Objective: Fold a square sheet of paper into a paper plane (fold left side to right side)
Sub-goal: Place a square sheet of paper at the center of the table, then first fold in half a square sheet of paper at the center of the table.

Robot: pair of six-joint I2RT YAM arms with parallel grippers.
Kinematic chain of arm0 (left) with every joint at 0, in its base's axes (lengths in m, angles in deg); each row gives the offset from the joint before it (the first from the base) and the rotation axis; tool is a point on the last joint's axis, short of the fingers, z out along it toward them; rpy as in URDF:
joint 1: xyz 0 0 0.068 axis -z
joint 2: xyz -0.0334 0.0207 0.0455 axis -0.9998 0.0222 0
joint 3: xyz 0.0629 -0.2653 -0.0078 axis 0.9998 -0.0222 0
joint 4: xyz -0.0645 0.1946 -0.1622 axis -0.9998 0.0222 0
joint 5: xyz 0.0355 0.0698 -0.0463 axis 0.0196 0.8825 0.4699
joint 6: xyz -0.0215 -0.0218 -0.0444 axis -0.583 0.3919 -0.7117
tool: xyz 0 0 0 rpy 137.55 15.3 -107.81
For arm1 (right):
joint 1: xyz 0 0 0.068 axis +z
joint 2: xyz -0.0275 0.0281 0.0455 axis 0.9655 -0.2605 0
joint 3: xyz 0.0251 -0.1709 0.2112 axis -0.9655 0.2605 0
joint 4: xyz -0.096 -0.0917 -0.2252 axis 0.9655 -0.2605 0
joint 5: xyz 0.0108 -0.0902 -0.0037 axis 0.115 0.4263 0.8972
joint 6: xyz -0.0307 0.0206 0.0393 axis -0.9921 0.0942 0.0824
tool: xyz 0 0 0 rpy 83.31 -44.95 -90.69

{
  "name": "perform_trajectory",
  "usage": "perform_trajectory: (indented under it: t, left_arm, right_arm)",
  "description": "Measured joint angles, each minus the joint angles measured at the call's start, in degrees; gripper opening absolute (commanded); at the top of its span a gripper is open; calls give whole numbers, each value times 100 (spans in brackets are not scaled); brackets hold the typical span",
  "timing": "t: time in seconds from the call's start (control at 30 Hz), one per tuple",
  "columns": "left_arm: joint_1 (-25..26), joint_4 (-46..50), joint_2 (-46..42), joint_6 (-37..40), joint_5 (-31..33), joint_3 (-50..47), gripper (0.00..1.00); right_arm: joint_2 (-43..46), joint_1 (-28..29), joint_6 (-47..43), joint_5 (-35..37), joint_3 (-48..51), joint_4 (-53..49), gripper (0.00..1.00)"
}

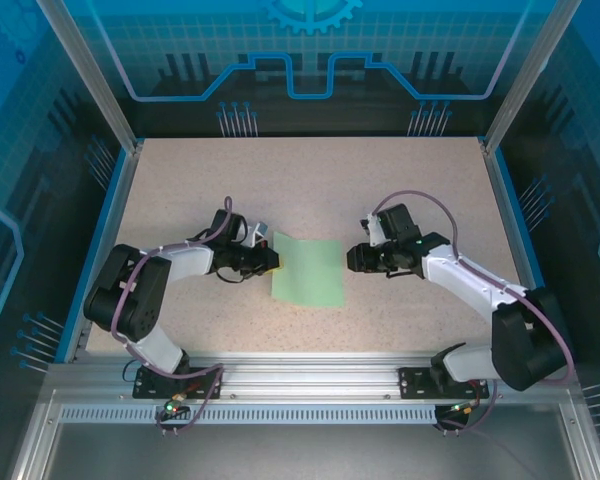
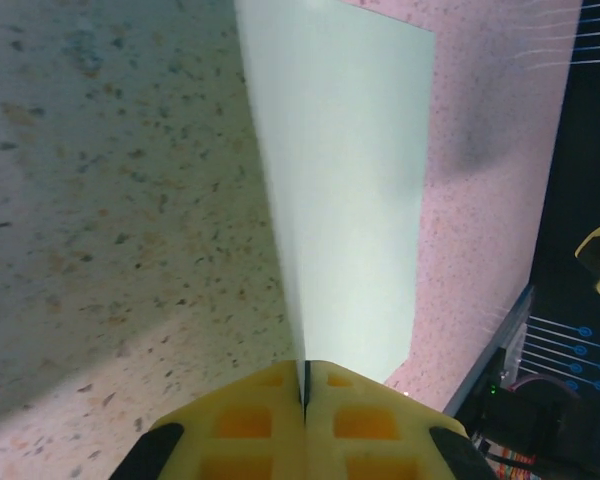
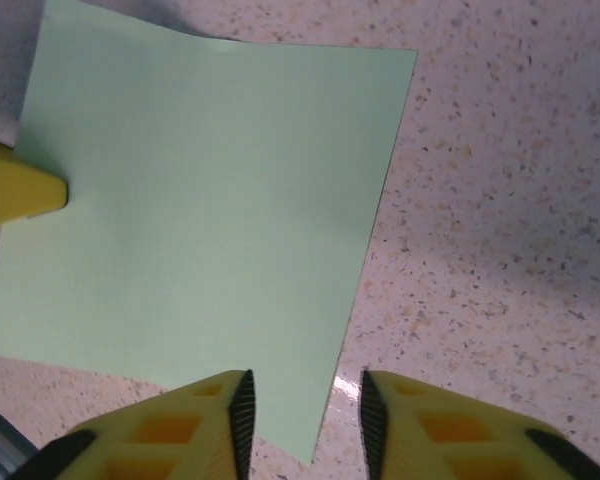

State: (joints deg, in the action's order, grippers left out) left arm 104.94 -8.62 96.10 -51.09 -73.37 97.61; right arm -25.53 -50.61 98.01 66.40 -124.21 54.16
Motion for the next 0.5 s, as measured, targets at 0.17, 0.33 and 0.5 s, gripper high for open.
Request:
perform_trajectory:
  t: [0.17,0.33,0.5]
  left_arm:
    - [0,413,0,177,192,116,2]
    - [0,664,-2,308,258,210,3]
    - [0,831,-2,411,284,304,5]
  right_arm:
    - [-579,109,315,-20,-9,422,12]
    - [-1414,350,546,-20,-166,688,7]
    - [-1954,481,658,-22,-452,811,7]
